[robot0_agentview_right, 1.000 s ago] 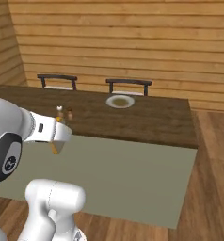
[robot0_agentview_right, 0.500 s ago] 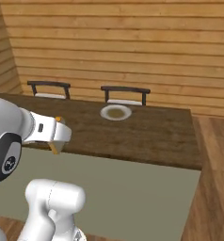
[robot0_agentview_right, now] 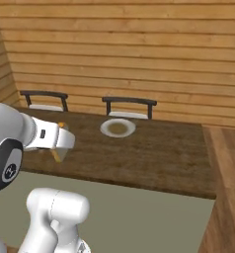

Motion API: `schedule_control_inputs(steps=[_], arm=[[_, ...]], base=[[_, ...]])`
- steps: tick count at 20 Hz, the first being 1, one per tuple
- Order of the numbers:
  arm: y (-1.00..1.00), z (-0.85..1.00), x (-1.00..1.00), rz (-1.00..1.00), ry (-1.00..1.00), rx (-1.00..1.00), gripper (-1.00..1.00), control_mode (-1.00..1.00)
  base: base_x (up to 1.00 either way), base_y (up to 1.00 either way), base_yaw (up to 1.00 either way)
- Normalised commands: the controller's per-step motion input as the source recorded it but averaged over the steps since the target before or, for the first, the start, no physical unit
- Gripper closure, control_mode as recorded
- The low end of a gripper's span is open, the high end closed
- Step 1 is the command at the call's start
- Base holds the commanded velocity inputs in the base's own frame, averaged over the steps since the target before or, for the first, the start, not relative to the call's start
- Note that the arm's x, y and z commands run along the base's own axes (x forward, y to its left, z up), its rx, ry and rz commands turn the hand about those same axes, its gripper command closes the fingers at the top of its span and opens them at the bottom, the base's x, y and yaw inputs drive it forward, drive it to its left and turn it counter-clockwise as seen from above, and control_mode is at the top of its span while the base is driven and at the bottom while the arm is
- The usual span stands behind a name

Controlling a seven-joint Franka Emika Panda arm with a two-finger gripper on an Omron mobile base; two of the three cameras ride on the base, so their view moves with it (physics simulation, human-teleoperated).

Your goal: Start the toaster. Once the lever pops up, take the bread to the plate on the dining counter.

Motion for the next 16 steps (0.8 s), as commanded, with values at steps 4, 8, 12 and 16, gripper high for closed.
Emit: schedule_control_inputs(steps=[4, 8, 12, 16], arm=[[0.00, 0.00, 0.00, 0.00, 0.00, 0.00, 1.00, 1.00], [0.00, 0.00, 0.00, 0.00, 0.00, 0.00, 1.00, 1.00], [0.00, 0.00, 0.00, 0.00, 0.00, 0.00, 1.00, 1.00], [0.00, 0.00, 0.00, 0.00, 0.00, 0.00, 1.00, 1.00]], base=[[0.44, 0.00, 0.00], [0.37, 0.00, 0.00], [0.34, 0.00, 0.00], [0.22, 0.00, 0.00]])
